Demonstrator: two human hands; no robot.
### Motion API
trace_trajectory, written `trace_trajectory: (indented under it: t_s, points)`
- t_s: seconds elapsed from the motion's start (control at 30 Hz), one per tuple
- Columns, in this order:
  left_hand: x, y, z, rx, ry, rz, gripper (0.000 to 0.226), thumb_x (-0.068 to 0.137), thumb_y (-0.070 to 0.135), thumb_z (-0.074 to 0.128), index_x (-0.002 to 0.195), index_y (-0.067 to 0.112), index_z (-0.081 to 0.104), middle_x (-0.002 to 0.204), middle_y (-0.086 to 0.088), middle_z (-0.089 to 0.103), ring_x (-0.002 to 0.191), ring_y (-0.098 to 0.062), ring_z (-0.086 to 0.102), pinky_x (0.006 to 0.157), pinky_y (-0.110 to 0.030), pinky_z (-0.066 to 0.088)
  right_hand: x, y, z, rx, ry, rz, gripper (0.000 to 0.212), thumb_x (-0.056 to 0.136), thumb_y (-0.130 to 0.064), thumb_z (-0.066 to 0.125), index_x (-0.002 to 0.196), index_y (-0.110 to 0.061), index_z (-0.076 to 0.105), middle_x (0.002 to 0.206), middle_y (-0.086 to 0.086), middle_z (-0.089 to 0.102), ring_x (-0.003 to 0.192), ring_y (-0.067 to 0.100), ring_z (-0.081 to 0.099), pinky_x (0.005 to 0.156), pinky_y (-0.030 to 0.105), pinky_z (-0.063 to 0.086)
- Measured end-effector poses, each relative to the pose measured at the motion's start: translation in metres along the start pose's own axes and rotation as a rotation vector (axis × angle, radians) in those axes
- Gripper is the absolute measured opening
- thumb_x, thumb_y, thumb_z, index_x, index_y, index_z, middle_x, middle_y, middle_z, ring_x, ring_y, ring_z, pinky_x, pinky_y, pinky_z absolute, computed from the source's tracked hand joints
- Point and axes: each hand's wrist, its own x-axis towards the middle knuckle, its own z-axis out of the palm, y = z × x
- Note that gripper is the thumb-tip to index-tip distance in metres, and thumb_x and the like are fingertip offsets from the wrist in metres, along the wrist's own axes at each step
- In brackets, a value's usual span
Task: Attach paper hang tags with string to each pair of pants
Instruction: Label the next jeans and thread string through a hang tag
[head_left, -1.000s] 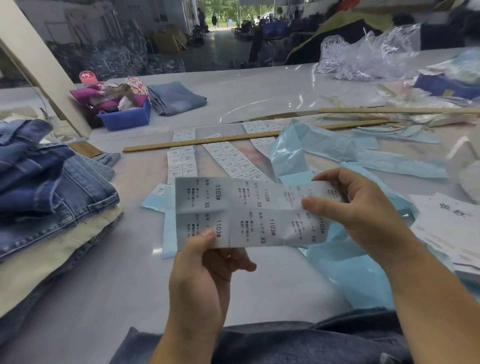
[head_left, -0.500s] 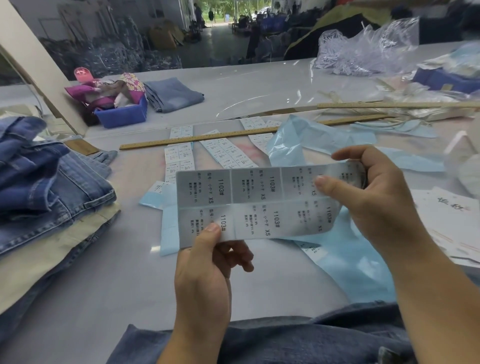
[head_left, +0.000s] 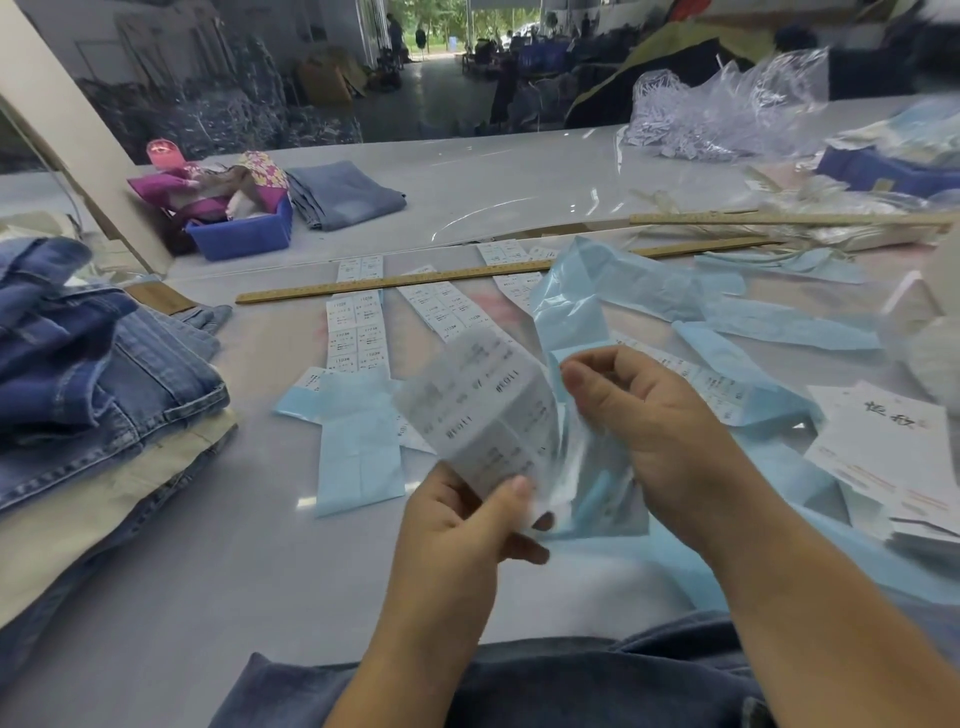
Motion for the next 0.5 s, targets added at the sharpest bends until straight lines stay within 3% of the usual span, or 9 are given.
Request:
trace_trajectory:
  t_s: [0.1, 0.2, 0.3, 0.37, 0.43, 0.5]
  points:
    - [0.006, 0.004, -0.007, -0.092, 0.132, 0.063, 0.025, 0.072, 0.009, 0.074, 0.095, 0.015, 0.071, 0.096, -0.009, 0.074, 0.072, -0.018, 0.07, 0.052, -0.024, 0.053, 0.002, 0.0, -0.01, 0.062, -0.097, 0.091, 0.028, 0.075, -0.04, 0.073, 0.095, -0.021, 0.068, 0.098, 0.017, 0.072, 0.088, 0.026, 0.067, 0.08, 0.045, 0.052]
    - [0.008, 0.007, -0.01, -0.21, 0.235, 0.104, 0.022, 0.077, 0.012, 0.065, 0.099, 0.014, 0.067, 0.099, -0.008, 0.075, 0.087, -0.02, 0.074, 0.062, -0.026, 0.058, 0.001, -0.001, -0.019, 0.027, -0.268, 0.142, 0.035, 0.071, -0.039, 0.074, 0.096, -0.015, 0.069, 0.096, 0.013, 0.074, 0.085, 0.025, 0.069, 0.076, 0.037, 0.055]
    - [0.007, 0.009, -0.01, -0.221, 0.293, 0.141, 0.019, 0.088, 0.006, 0.06, 0.1, 0.017, 0.069, 0.101, -0.006, 0.075, 0.09, -0.018, 0.073, 0.065, -0.024, 0.058, -0.001, 0.0, -0.023, -0.055, -0.419, 0.219, 0.05, 0.07, -0.043, 0.075, 0.103, -0.006, 0.07, 0.106, 0.013, 0.074, 0.097, 0.029, 0.071, 0.085, 0.041, 0.055]
    - [0.009, 0.01, -0.011, -0.25, 0.34, 0.155, 0.022, 0.093, 0.004, 0.056, 0.103, 0.019, 0.068, 0.103, -0.004, 0.075, 0.092, -0.016, 0.073, 0.067, -0.023, 0.058, -0.003, 0.0, -0.023, -0.108, -0.499, 0.249, 0.037, 0.075, -0.025, 0.075, 0.105, -0.005, 0.07, 0.108, 0.012, 0.074, 0.101, 0.028, 0.07, 0.084, 0.038, 0.057]
    - [0.01, 0.014, -0.013, -0.32, 0.344, 0.145, 0.017, 0.092, 0.012, 0.059, 0.107, 0.017, 0.064, 0.103, -0.004, 0.075, 0.092, -0.016, 0.073, 0.067, -0.023, 0.057, -0.004, 0.001, -0.021, -0.132, -0.447, 0.243, 0.016, 0.08, -0.006, 0.072, 0.096, -0.008, 0.073, 0.1, 0.011, 0.075, 0.094, 0.025, 0.072, 0.076, 0.03, 0.056]
    - [0.009, 0.017, -0.013, -0.375, 0.241, 0.101, 0.026, 0.086, 0.03, 0.063, 0.108, 0.014, 0.063, 0.102, -0.007, 0.074, 0.09, -0.018, 0.071, 0.066, -0.024, 0.057, -0.003, 0.003, -0.017, -0.158, -0.293, 0.215, 0.014, 0.085, 0.002, 0.067, 0.087, -0.011, 0.073, 0.092, 0.012, 0.076, 0.085, 0.024, 0.072, 0.075, 0.033, 0.055]
